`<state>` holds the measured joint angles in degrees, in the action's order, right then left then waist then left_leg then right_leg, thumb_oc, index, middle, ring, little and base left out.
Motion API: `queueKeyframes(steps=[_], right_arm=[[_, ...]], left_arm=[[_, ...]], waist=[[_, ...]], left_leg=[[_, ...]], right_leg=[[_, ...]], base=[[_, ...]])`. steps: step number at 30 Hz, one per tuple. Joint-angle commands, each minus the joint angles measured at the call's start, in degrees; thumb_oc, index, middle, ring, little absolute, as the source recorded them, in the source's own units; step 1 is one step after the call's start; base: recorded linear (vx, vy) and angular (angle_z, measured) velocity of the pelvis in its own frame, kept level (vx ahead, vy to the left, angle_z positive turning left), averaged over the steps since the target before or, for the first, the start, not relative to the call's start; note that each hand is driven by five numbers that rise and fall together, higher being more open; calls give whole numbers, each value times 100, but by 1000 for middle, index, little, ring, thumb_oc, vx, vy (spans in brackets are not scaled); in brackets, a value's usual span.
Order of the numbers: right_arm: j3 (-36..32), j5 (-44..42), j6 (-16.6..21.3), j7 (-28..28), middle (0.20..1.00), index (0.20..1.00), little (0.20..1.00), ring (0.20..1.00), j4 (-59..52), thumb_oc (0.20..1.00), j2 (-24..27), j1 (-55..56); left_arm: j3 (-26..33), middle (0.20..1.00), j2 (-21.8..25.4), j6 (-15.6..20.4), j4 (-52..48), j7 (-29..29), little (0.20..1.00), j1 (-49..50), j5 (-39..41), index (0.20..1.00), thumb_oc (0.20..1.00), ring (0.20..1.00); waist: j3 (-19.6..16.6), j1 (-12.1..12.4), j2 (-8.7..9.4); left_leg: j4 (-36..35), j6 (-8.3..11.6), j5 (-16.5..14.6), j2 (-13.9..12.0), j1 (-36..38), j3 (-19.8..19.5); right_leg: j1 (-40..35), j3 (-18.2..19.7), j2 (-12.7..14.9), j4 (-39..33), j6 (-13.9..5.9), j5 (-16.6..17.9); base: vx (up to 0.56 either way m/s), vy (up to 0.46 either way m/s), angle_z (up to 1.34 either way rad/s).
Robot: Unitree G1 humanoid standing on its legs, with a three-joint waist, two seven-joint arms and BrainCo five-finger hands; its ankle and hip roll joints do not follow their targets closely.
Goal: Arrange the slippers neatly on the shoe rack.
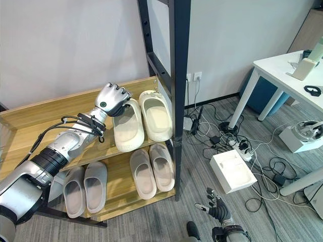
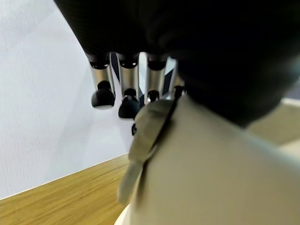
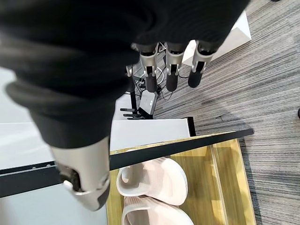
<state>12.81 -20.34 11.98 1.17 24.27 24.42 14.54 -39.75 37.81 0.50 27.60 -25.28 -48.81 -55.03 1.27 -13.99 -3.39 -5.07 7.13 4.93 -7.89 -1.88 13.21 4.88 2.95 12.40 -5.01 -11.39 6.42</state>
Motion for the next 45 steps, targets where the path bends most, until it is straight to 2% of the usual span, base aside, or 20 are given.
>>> queueKeyframes(steps=[1, 4, 13, 15, 16, 17, 18, 20, 23, 25, 26, 27, 31, 35, 36, 37, 38, 41, 45], right_arm=[[-121, -109, 242, 62, 1000, 1000, 1000, 1000, -383, 1000, 173, -211], [-145, -129, 230, 56, 1000, 1000, 1000, 1000, -355, 1000, 145, -247], [-179, -229, 189, -47, 1000, 1000, 1000, 1000, -305, 1000, -2, -264], [-188, -238, 167, -47, 1000, 1000, 1000, 1000, -252, 1000, -61, -295], [-226, -227, 133, -51, 1000, 1000, 1000, 1000, -228, 1000, -134, -296], [-230, -220, 119, -53, 1000, 1000, 1000, 1000, -207, 1000, -164, -298], [-273, -189, 68, -46, 1000, 1000, 1000, 1000, -158, 1000, -266, -315], [-323, -157, -8, -35, 1000, 1000, 1000, 1000, -144, 1000, -324, -315], [-365, -61, -120, -26, 1000, 1000, 1000, 1000, -128, 1000, -371, -317], [-399, -20, -175, -17, 1000, 1000, 1000, 1000, -132, 1000, -372, -352], [-399, -20, -177, -17, 1000, 1000, 1000, 1000, -135, 1000, -371, -348], [-424, -26, -214, -10, 1000, 1000, 1000, 1000, -174, 1000, -387, -378], [-368, -23, -302, -90, 1000, 1000, 1000, 1000, -265, 1000, -358, -355], [-274, -54, -371, -173, 1000, 1000, 1000, 1000, -356, 1000, -262, -284], [-275, -54, -371, -173, 1000, 1000, 1000, 1000, -356, 1000, -263, -283], [-240, -77, -392, -187, 1000, 1000, 1000, 1000, -371, 1000, -240, -286], [-166, -171, -428, -253, 1000, 1000, 1000, 1000, -420, 1000, -174, -245], [-41, -274, -461, -347, 1000, 1000, 1000, 1000, -443, 1000, -83, -196], [-19, -354, -484, -349, 1000, 1000, 1000, 1000, -345, 1000, -101, -183]], left_arm=[[148, 1000, 45, -156, 576, -66, 1000, -1062, 109, 1000, 1000, 1000], [101, 1000, 99, -138, 591, 109, 1000, -1075, 43, 1000, 1000, 1000], [574, 1000, 531, -13, -216, 355, 1000, -638, 27, 1000, 1000, 1000], [885, 1000, 654, 42, -569, 377, 1000, -377, 165, 1000, 1000, 1000], [1310, 1000, 723, 133, -1025, 406, 1000, -7, 426, 1000, 1000, 1000], [1490, 1000, 722, 192, -1223, 407, 1000, 163, 556, 1000, 1000, 1000], [1960, 1000, 515, 481, -1682, 433, 1000, 662, 1221, 1000, 1000, 1000], [2430, 1000, 182, 828, -2027, 598, 1000, 1233, 2330, 1000, 1000, 1000], [2821, 1000, -370, 1181, -2195, 1035, 1000, 1901, 4351, 1000, 1000, 1000], [2760, 1000, -566, 1289, -2231, 1271, 1000, 2123, 5526, 1000, 1000, 1000], [2765, 1000, -560, 1288, -2236, 1285, 1000, 2128, 5545, 1000, 1000, 1000], [2642, 1000, -647, 1328, -2302, 1649, 1000, 2336, 6664, 1000, 1000, 1000], [2276, 1000, -583, 1124, -2455, 2237, 1000, 2605, 8436, 1000, 1000, 1000], [1736, 1000, -373, 727, -2640, 2618, 1000, 2757, 9773, 1000, 1000, 1000], [1734, 1000, -371, 728, -2639, 2620, 1000, 2755, 9776, 1000, 1000, 1000], [1560, 1000, -293, 611, -2700, 2670, 1000, 2750, 10126, 1000, 1000, 1000], [1178, 1000, 109, 424, -2969, 2730, 1000, 2699, 10432, 1000, 1000, 1000], [891, 1000, 182, 324, -2913, 2715, 1000, 2571, 10543, 1000, 1000, 1000], [811, 1000, -92, 283, -2792, 2631, 1000, 2480, 10424, 1000, 1000, 1000]], waist=[[109, -25, 105], [110, 6, 109], [89, 213, 152], [86, 292, 173], [77, 372, 200], [75, 395, 206], [79, 483, 241], [68, 524, 248], [42, 573, 225], [40, 610, 217], [37, 607, 215], [54, 632, 202], [66, 641, 188], [70, 610, 168], [69, 610, 170], [69, 596, 163], [74, 571, 149], [68, 498, 149], [71, 427, 142]], left_leg=[[7, 75, -600, -196, 430, -63], [7, 69, -595, -203, 434, -89], [7, 59, -587, -172, 413, -251], [7, 55, -587, -161, 403, -292], [7, 51, -582, -159, 398, -346], [7, 52, -582, -154, 399, -362], [7, 51, -569, -149, 399, -402], [7, 43, -553, -136, 399, -437], [7, 30, -532, -119, 399, -465], [7, 12, -514, -112, 384, -497], [7, 13, -516, -113, 384, -499], [7, -1, -494, -94, 370, -520], [7, -17, -470, -75, 342, -526], [7, -17, -441, -72, 311, -521], [7, -17, -441, -72, 311, -522], [7, -16, -436, -71, 304, -519], [7, -16, -421, -70, 284, -519], [7, -4, -420, -80, 277, -473], [7, -4, -421, -89, 282, -426]], right_leg=[[3, -262, 79, 37, -273, -203], [-22, -292, 76, 41, -262, -213], [-152, -437, 87, 32, -235, -253], [-182, -490, 89, 31, -226, -263], [-218, -539, 92, 27, -212, -272], [-231, -548, 92, 25, -207, -276], [-252, -589, 99, 26, -189, -279], [-270, -603, 98, 24, -174, -273], [-296, -623, 97, 19, -150, -259], [-308, -650, 96, 16, -137, -248], [-309, -653, 95, 15, -137, -249], [-314, -675, 99, 17, -129, -230], [-314, -712, 110, 21, -133, -207], [-298, -723, 120, 26, -140, -177], [-298, -723, 120, 25, -140, -178], [-293, -724, 119, 27, -143, -169], [-268, -715, 118, 23, -163, -150], [-203, -657, 106, 22, -173, -136], [-171, -618, 91, 24, -168, -145]], base=[[0, 0, 0], [0, 0, 0], [0, -2, 7], [-4, -11, 12], [-6, -12, 20], [-16, -7, 14], [-14, -1, 13], [-15, 1, 12], [-12, 10, 15], [0, 1, 15], [-14, 5, 12], [0, 0, 0], [0, 0, 0], [0, 0, 0], [0, 0, 0], [0, 0, 0], [0, 0, 0], [-6, -6, 3], [-1, -4, -4]])
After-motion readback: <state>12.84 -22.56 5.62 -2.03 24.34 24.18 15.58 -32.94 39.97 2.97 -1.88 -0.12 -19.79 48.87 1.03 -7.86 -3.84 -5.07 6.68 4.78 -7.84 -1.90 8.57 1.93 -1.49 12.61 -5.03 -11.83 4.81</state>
